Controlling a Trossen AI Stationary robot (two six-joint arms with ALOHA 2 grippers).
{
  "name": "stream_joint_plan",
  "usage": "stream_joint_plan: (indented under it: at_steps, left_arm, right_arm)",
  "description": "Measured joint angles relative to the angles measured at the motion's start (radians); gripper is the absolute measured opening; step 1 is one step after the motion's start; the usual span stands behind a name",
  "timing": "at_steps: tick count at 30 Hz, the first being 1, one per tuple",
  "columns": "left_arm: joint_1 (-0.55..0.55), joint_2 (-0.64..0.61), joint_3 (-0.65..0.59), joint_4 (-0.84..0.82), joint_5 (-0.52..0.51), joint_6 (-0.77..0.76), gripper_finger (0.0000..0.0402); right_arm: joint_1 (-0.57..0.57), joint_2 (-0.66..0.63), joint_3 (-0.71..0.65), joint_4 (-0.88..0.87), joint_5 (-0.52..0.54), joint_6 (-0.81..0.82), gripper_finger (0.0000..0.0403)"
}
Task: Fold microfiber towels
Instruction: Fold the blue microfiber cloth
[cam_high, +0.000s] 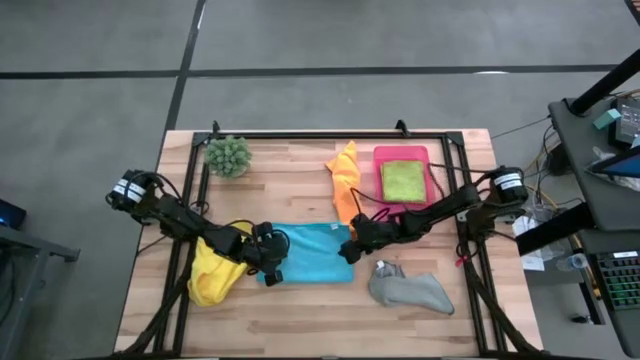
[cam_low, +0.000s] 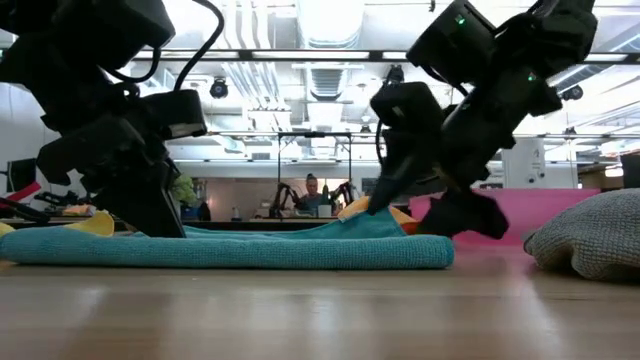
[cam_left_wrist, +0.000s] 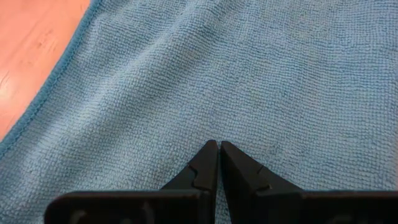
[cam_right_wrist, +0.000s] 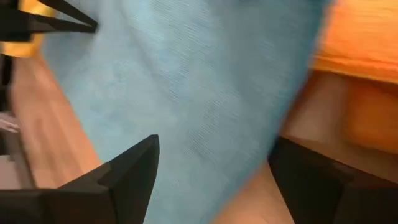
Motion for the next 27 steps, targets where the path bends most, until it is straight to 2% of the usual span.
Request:
stream_joint_plan:
  at_steps: [4,9,13,20,27]
  left_arm:
    - [0.000,0.000,0.000,0.000,-0.001,0.000,0.0006]
    - [0.000,0.000,0.000,0.001,-0.001,0.001,0.0006]
    - [0.000,0.000,0.000,0.002,-0.004,0.001,0.0006]
    - [-0.002,-0.021,-0.001,-0.003,0.005,0.001,0.0006]
    - [-0.037,-0.134,-0.002,-0.032,0.043,0.001,0.0006]
  right_arm:
    - [0.000,0.037,-0.001,0.129,-0.003,0.000,0.0287]
    - [0.000,0.050,-0.002,0.162,0.026,-0.010,0.0260]
    - [0.000,0.050,-0.002,0.164,0.034,-0.020,0.0193]
    - [0.001,0.049,-0.002,0.168,0.034,-0.052,0.0025]
    - [0.000,0.034,0.009,0.143,0.042,-0.095,0.0009]
